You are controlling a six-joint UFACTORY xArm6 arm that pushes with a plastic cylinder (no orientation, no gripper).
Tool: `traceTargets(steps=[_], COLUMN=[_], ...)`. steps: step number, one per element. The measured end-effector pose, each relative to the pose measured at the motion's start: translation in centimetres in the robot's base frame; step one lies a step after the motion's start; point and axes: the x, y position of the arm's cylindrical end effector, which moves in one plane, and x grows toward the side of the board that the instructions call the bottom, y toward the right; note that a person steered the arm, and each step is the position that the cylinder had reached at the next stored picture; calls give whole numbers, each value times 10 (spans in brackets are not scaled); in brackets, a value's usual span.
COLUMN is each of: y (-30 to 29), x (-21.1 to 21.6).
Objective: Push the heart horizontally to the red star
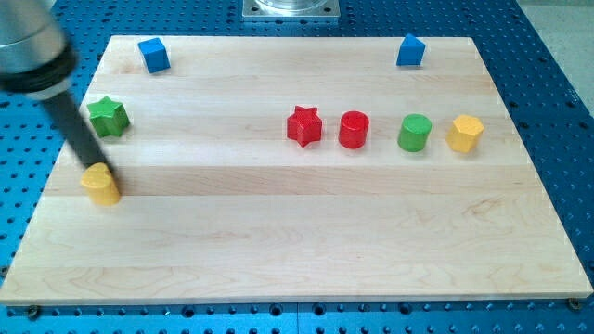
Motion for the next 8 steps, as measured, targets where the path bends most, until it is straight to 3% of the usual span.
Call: traceTargets(steps=[1,2,3,4,5,6,8], y=[-29,-69,-28,47,79,5,55], x=[0,47,69,12,-16,-9,-65])
